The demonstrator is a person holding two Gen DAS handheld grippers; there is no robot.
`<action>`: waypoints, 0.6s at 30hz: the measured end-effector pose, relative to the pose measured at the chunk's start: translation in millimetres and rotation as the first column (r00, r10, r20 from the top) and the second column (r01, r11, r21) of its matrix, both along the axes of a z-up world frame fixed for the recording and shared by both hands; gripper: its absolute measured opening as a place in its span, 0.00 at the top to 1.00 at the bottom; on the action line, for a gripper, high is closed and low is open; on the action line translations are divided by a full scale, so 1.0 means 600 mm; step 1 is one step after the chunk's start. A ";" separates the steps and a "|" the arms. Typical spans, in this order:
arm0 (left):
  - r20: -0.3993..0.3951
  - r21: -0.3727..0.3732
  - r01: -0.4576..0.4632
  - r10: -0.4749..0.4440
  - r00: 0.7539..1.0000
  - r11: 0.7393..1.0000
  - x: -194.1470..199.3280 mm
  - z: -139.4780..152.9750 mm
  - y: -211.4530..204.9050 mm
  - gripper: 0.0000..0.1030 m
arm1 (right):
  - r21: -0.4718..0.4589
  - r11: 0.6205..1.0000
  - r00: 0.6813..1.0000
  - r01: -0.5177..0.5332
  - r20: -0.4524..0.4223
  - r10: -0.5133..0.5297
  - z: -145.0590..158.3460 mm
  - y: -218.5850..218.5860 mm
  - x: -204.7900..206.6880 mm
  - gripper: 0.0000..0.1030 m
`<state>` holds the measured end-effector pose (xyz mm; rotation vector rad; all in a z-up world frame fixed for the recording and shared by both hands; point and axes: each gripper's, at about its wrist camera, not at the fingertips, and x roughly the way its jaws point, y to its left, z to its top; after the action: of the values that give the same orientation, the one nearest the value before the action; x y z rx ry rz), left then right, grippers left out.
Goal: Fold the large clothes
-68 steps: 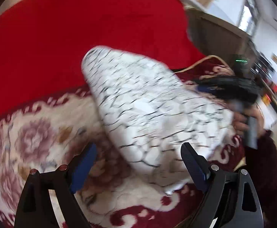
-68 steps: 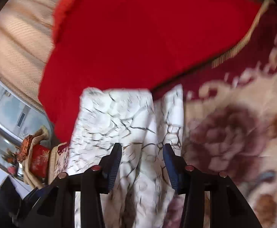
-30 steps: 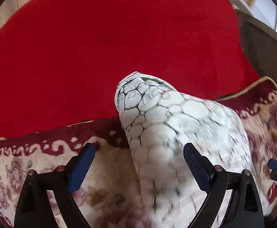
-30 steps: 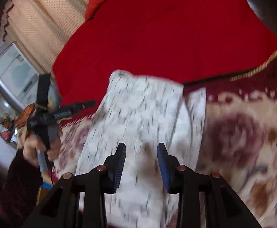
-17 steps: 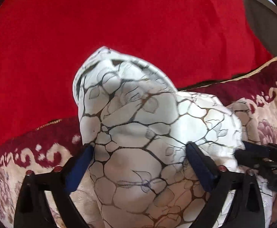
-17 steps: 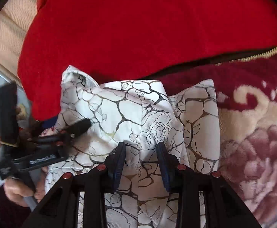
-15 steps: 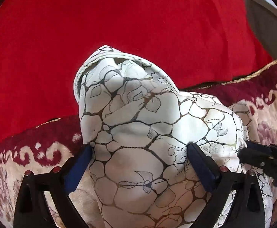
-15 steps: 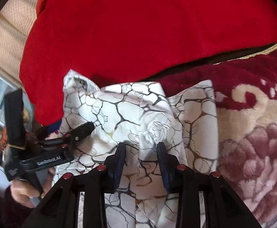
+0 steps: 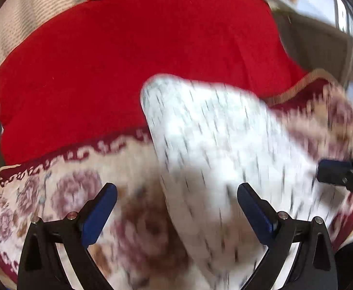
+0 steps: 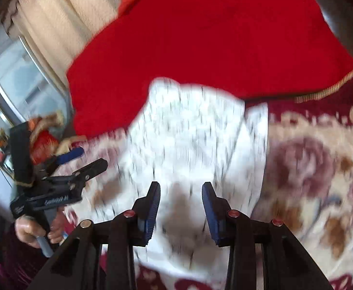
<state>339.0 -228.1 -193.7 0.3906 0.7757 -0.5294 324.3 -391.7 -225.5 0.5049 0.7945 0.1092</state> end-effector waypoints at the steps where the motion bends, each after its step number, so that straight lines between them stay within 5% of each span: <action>1: -0.001 0.041 0.002 -0.002 1.000 0.999 -0.013 -0.026 -0.004 0.03 | -0.012 1.000 0.999 -0.003 -0.044 0.003 -0.024 0.011 0.004 0.62; 3: 0.021 0.041 -0.027 0.026 0.999 0.999 -0.026 -0.052 -0.004 0.03 | -0.016 1.000 0.995 0.015 -0.100 -0.016 -0.078 0.024 0.004 0.60; 6: 0.008 -0.007 -0.080 0.080 0.997 0.997 -0.035 -0.023 0.017 0.04 | -0.049 0.999 0.998 0.023 -0.054 -0.026 -0.055 0.025 -0.016 0.59; 9: 0.079 -0.005 -0.087 0.087 0.993 0.996 -0.064 0.000 0.016 0.04 | 0.003 0.999 0.999 0.046 0.029 -0.046 -0.037 0.019 -0.061 0.40; 12: 0.182 -0.004 -0.103 0.102 0.978 0.995 -0.110 0.033 0.025 0.04 | 0.014 0.996 0.994 0.085 0.070 -0.086 -0.027 0.014 -0.095 0.40; 18: 0.251 -0.016 -0.120 0.121 0.960 0.993 -0.154 0.068 0.043 0.04 | -0.018 0.992 0.985 0.125 0.124 -0.122 -0.011 0.023 -0.123 0.40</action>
<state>246.6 -202.1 -153.2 0.3988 0.5500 -0.3570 250.3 -378.1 -232.3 0.5167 0.6419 0.0147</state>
